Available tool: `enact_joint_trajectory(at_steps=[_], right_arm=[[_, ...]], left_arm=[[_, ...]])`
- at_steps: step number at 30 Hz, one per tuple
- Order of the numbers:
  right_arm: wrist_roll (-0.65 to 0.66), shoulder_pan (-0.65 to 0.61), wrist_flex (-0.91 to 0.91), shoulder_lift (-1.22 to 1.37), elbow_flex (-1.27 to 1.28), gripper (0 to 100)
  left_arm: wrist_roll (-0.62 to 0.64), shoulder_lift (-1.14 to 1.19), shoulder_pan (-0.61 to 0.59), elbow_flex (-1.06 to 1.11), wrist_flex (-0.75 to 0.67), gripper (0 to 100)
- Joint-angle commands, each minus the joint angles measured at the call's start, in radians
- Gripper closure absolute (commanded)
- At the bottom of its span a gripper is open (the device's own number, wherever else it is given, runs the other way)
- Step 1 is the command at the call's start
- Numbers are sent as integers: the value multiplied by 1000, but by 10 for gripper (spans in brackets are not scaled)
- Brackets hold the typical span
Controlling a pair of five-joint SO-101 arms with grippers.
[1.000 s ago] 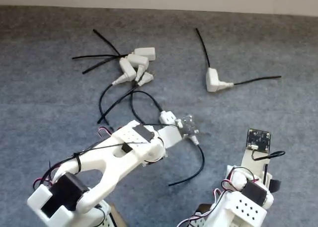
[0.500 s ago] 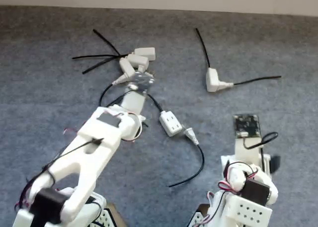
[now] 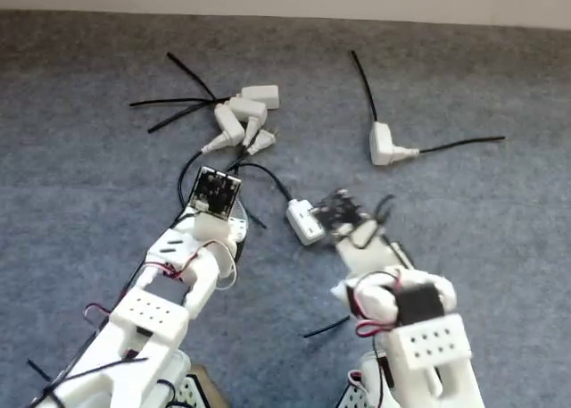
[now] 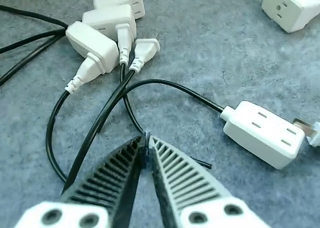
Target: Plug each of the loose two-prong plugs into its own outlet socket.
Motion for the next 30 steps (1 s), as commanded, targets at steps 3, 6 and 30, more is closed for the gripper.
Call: enact_joint_trajectory(at_steps=[3,6,30], right_arm=[[14,-65,-120,134,-38,695],[54,-65,-196,216,-31,695],[66,82,-737,756,-41,698]], left_arm=[[3,-99,-18,28,-20,989],[3,-102,-18,30,-20,989],[3,-108,-18,33,-20,989]])
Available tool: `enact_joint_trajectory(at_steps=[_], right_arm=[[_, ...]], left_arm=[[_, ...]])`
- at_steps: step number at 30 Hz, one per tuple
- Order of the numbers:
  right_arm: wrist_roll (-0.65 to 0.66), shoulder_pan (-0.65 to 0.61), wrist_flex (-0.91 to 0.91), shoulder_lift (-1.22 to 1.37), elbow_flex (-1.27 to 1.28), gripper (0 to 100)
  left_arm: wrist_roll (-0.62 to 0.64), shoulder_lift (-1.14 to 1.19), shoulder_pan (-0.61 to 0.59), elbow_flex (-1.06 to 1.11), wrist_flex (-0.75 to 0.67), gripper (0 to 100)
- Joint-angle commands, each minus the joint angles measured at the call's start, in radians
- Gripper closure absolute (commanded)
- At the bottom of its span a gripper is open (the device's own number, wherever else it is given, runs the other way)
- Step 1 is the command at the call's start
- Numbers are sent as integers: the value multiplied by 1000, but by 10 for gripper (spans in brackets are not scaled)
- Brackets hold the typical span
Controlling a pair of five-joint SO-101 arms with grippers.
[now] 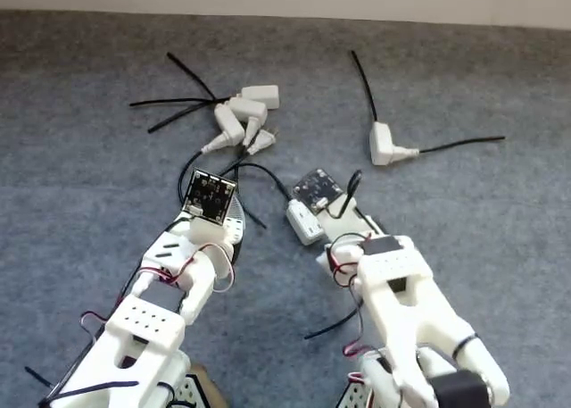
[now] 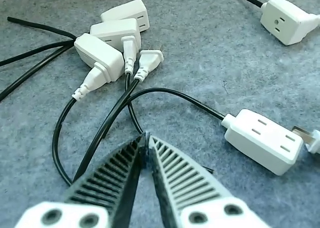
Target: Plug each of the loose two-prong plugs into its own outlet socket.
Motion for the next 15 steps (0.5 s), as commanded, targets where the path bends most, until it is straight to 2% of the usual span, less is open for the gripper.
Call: enact_joint_trajectory(at_steps=[1,6,12,15], right_arm=[[12,47,-67,71,-39,698],[14,77,-108,125,-45,699],[12,77,-59,128,-114,700],[12,77,-58,133,-134,756]], left_arm=[[2,-18,-8,-5,-20,989],[2,-18,-8,-5,-20,989],[2,-18,-8,-5,-20,989],[2,-18,-8,-5,-20,989]])
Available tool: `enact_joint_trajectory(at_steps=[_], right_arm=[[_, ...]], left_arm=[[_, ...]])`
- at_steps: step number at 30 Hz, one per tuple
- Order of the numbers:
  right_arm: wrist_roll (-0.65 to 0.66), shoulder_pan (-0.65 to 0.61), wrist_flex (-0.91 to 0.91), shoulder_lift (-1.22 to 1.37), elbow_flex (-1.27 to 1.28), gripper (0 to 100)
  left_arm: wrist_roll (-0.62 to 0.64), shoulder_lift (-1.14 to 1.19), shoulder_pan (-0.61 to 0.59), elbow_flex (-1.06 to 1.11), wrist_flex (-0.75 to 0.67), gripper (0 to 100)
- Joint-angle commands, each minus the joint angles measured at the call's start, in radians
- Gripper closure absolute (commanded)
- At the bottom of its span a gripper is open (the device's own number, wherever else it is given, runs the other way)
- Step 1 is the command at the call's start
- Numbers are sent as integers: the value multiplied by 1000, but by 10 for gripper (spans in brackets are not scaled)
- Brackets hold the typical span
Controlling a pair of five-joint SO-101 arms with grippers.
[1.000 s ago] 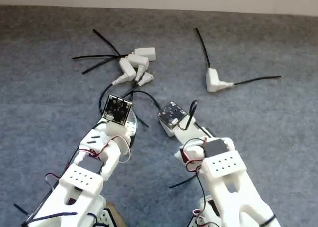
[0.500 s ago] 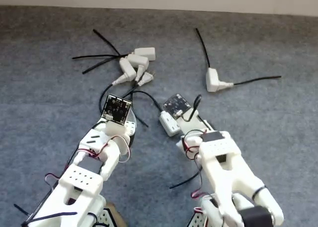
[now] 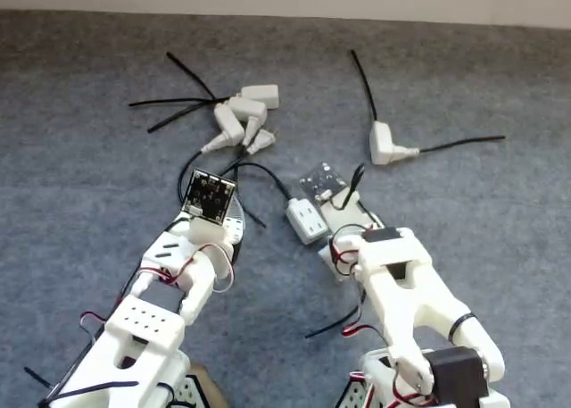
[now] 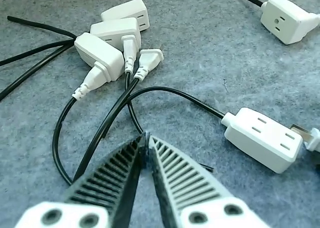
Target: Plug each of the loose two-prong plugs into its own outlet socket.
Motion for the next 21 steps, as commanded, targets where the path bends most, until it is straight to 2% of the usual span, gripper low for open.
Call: enact_joint_trajectory(at_steps=[1,7,11,21], right_arm=[[11,30,-5,4,-65,788],[11,30,13,-4,-76,932],[11,30,117,-4,-151,991],[9,30,507,-5,-538,991]], left_arm=[[2,-18,-8,-5,-20,989],[2,-18,-8,-5,-20,989],[2,-18,-8,-5,-20,989],[2,-18,-8,-5,-23,989]])
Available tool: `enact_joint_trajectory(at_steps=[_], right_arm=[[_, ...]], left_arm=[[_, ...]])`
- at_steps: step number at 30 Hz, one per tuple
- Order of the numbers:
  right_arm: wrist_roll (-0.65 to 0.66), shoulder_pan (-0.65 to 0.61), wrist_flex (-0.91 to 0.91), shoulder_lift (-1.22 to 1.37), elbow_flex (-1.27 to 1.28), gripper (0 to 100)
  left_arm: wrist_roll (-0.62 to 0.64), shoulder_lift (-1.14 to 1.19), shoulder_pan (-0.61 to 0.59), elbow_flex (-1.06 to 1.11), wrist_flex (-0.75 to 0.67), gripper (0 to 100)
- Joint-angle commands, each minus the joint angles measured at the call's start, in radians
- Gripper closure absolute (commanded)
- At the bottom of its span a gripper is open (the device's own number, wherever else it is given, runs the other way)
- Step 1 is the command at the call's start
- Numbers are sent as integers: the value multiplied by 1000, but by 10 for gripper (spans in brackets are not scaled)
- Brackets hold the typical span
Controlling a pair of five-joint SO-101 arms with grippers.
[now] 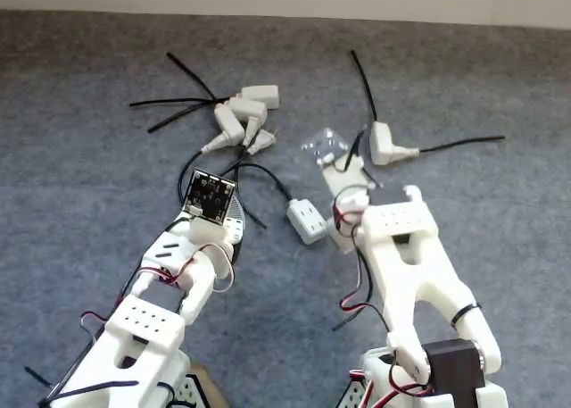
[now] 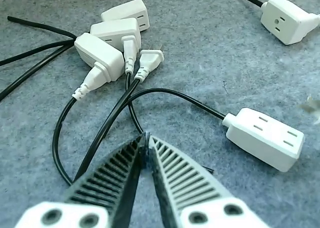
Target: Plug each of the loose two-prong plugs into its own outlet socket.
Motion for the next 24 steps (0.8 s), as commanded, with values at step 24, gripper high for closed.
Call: enact_joint_trajectory(at_steps=[24], right_arm=[[144,-61,777,-444,-615,991]], left_arm=[[9,-18,120,160,-552,989]])
